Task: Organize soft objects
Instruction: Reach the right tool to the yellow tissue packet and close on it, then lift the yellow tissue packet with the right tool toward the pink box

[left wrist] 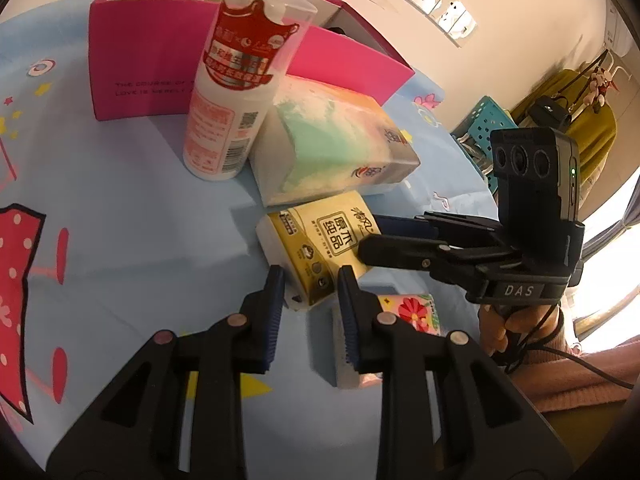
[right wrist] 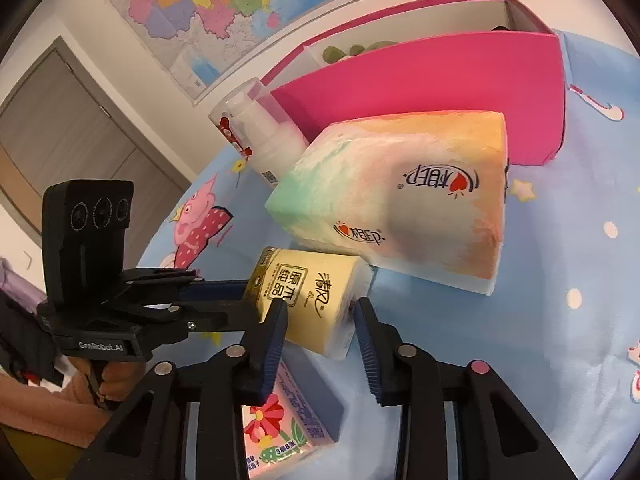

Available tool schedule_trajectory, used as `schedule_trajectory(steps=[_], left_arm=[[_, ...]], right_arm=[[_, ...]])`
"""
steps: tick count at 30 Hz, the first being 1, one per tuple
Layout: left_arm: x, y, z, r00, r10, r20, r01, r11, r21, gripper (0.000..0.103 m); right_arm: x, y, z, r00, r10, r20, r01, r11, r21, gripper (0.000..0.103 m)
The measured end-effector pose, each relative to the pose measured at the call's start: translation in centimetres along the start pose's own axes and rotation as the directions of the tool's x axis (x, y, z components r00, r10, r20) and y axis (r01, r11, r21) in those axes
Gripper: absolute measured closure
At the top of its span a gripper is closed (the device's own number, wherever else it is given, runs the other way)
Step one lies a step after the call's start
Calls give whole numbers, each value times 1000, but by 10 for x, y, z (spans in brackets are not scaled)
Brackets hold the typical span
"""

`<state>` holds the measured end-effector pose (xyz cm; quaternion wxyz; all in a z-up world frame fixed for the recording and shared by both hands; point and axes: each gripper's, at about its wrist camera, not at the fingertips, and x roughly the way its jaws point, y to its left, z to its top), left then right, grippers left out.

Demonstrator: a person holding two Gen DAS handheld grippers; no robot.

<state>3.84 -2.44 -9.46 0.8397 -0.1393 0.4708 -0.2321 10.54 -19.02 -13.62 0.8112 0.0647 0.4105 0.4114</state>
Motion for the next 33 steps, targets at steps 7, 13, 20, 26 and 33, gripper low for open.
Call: schedule_trajectory(steps=[7,13,20,26,33], left_arm=[[-4,-11,2,1000,-4,11,4,1000,28,74],[-9,-22,7,1000,4,28,-5,998,56,74],[-13,-28,11,999,16,43,-19,997,81,74],[-16,-34,13,998,26,52,-31,994,102,74],[-21,-39,16,998,21,63,-28,993,116,74]], right_arm=[[-12,6,1,1000,-20,18,21,999,-35,70],[-23,10,1,999,-27,40,29,998,-52,70],[-30,10,1,998,-23,60,26,998,-49,70],[-37,9,0,997,-21,74,25,998,-53,70],[-44,11,0,996,-17,91,22,998,-51,70]])
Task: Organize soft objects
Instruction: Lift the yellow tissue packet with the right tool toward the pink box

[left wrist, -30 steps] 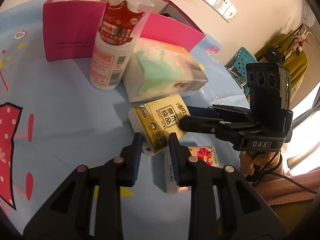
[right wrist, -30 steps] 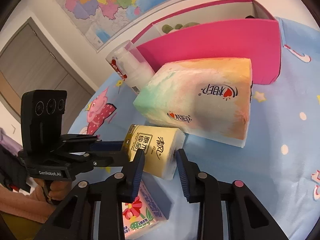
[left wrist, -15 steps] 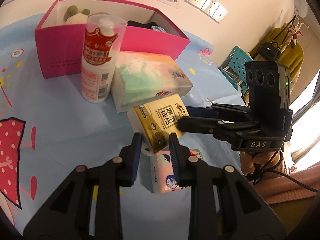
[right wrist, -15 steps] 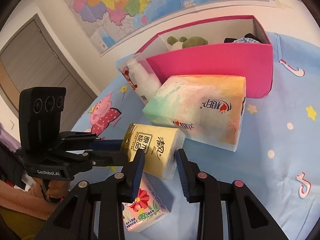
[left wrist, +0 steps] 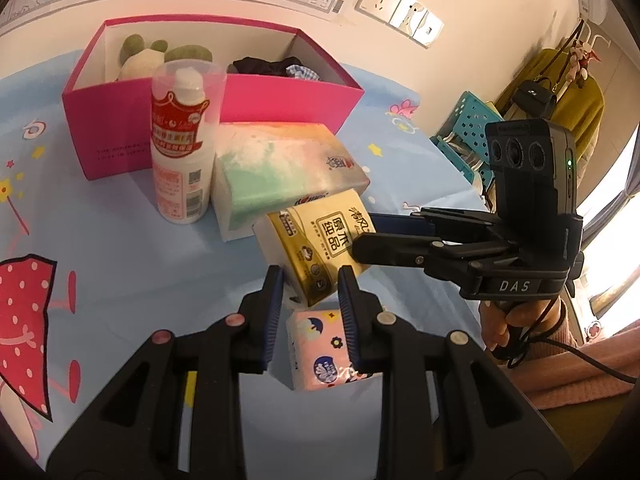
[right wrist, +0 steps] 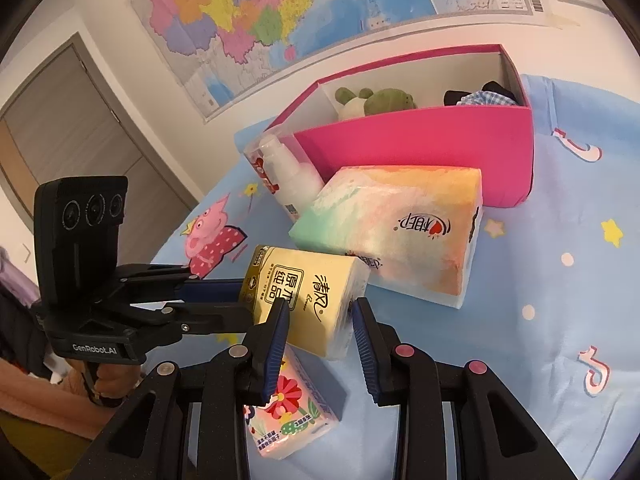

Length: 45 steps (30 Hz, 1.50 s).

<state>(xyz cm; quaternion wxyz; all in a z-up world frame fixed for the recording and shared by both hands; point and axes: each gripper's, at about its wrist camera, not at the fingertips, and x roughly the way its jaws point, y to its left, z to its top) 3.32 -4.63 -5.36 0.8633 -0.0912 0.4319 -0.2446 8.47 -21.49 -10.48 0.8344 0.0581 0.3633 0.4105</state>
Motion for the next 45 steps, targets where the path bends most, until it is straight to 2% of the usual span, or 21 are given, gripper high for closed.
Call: schedule_trajectory(steps=[19,45], left_arm=[[-14,-13,21,999,0,47,-3,998,60,73],[-16,-17,50,994,43,101,-54,993,103,73]], right_arm=[[-20,6,16,998,-8,67,10,999,-33,70],[-30,6,43,993,-23,119,31,997,-67,70]])
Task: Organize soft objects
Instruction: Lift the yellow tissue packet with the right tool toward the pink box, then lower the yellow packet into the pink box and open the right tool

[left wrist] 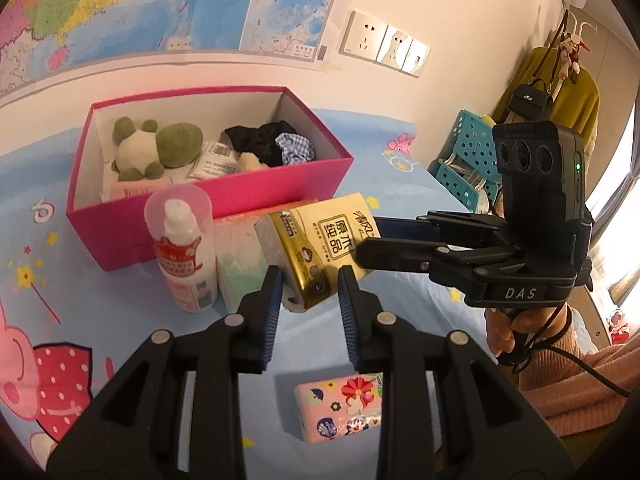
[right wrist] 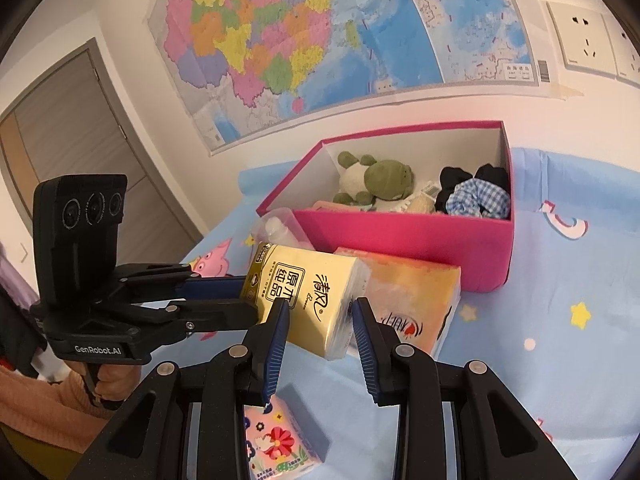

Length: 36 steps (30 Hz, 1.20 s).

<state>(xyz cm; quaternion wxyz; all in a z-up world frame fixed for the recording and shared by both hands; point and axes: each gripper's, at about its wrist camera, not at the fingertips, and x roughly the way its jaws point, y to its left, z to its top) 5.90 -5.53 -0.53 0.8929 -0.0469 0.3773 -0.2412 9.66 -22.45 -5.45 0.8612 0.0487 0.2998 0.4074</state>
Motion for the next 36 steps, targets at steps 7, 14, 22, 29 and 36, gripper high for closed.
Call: schedule_trajectory(steps=[7,14,22,29,36], left_arm=[[0,1,9,1000,19,11,-19,1000,13,73],[1,4,14,1000,25,19,-25,999,19,73],[3,11,23,999,31,24,-32,999,18,73],[3,15,31,998,50,33,-50,999,19,73],[5,16,36,998,58,32,-59,998,26,73]], right_arm=[[0,-1,7,1000,1,11,-1,1000,-8,70],[1,-2,15,1000,0,18,0,1000,-17,70],[3,-1,28,999,-8,36,9,999,-31,70],[7,0,39,999,-10,48,12,999,-44,70],[10,-1,46,998,-16,54,18,999,-48,70]])
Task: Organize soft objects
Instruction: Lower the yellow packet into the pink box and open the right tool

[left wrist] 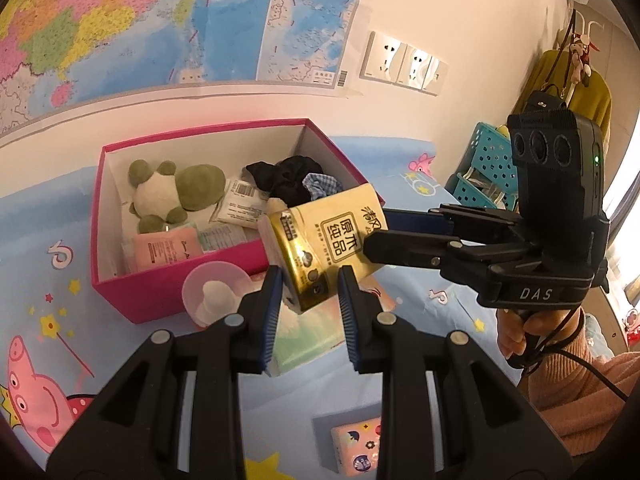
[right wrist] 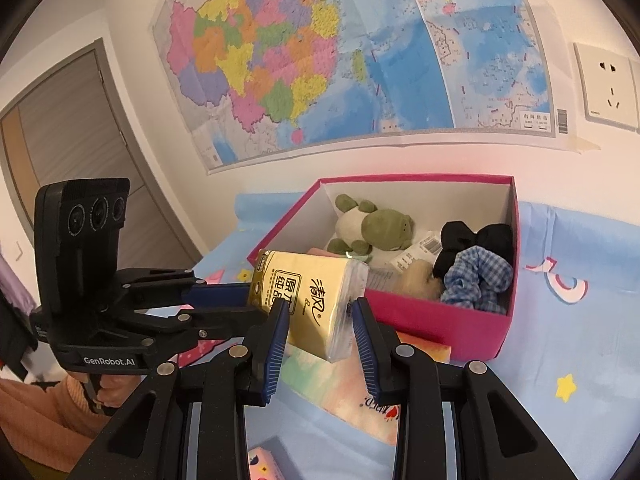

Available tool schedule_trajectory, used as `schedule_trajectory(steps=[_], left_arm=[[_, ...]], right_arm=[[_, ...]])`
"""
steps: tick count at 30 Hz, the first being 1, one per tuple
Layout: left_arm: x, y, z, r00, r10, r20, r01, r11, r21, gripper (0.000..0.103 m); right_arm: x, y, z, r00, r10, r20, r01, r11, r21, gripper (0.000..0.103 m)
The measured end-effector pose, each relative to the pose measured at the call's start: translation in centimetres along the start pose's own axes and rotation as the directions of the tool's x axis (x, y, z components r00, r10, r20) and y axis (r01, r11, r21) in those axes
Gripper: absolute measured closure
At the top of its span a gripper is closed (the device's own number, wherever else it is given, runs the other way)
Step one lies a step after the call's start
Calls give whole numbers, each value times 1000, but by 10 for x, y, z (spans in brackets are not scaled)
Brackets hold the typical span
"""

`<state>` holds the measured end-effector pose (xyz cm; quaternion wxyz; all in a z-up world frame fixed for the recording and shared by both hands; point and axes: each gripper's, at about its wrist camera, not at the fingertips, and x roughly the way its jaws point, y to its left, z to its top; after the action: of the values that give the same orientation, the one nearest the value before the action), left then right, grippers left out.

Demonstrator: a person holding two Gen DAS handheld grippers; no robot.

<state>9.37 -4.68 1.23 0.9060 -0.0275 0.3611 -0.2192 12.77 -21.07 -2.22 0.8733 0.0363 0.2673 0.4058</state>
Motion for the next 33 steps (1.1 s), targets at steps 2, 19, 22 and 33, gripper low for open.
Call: schedule_trajectory(steps=[2,19,22,33], left_arm=[[1,1,2,1000,3,0,-3,1000,2,73],[11,23,18,1000,17,-14,-17,999,-36,73],[12,26,20,1000,25,-17,-26,999,-41,73],[14,33,30,999,43,-10,-44,998,-48,73]], right_arm=[[2,0,2,1000,-3,1,3,1000,0,70],[18,-4,21,1000,7,0,-7,1000,-1,70],[20,-5,23,1000,11,1,-11,1000,2,70],[32,-11,32,1000,14,-2,-14,1000,16,70]])
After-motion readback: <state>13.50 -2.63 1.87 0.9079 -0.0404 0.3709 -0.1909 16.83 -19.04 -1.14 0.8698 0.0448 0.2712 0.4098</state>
